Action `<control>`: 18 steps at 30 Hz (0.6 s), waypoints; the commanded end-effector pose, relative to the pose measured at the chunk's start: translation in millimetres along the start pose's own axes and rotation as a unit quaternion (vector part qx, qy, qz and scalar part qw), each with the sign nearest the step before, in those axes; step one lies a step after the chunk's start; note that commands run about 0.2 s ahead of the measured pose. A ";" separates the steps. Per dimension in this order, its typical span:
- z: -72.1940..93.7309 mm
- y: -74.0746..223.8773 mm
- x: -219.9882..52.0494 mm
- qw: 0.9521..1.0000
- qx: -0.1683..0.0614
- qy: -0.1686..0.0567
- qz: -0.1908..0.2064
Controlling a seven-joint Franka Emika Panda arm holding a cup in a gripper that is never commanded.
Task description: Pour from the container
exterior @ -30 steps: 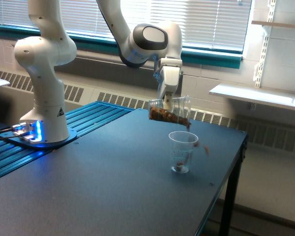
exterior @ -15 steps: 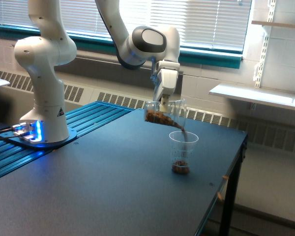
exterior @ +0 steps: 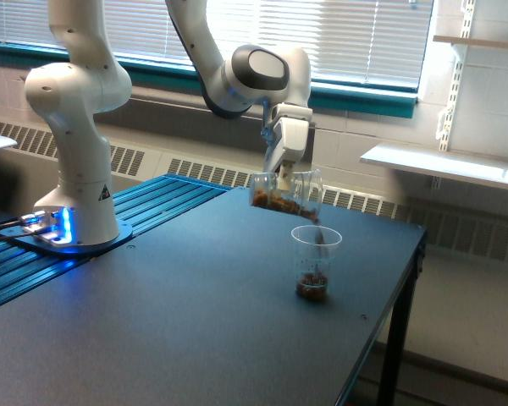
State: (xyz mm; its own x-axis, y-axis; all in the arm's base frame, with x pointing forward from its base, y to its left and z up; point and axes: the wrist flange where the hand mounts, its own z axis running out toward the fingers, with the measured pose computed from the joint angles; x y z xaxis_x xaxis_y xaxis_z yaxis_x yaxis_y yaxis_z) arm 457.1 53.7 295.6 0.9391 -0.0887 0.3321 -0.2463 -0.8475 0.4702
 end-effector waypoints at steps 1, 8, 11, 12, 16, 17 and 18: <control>-15.8 -0.6 21.9 1.000 -0.005 0.009 -0.017; -13.3 -2.7 22.5 1.000 -0.013 0.007 -0.024; -11.0 -3.3 21.0 0.999 -0.016 0.005 -0.030; -10.4 -3.2 20.7 0.999 -0.017 0.005 -0.030; -7.8 -2.2 18.6 0.999 -0.020 0.004 -0.031; -7.4 -1.9 18.0 0.999 -0.021 0.004 -0.031; -6.9 -1.5 17.3 0.999 -0.022 0.003 -0.031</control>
State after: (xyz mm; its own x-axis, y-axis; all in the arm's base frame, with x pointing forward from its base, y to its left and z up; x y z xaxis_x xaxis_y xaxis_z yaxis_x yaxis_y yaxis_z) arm 474.7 58.0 310.6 0.9439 -0.0528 0.3258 -0.2210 -0.8345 0.5048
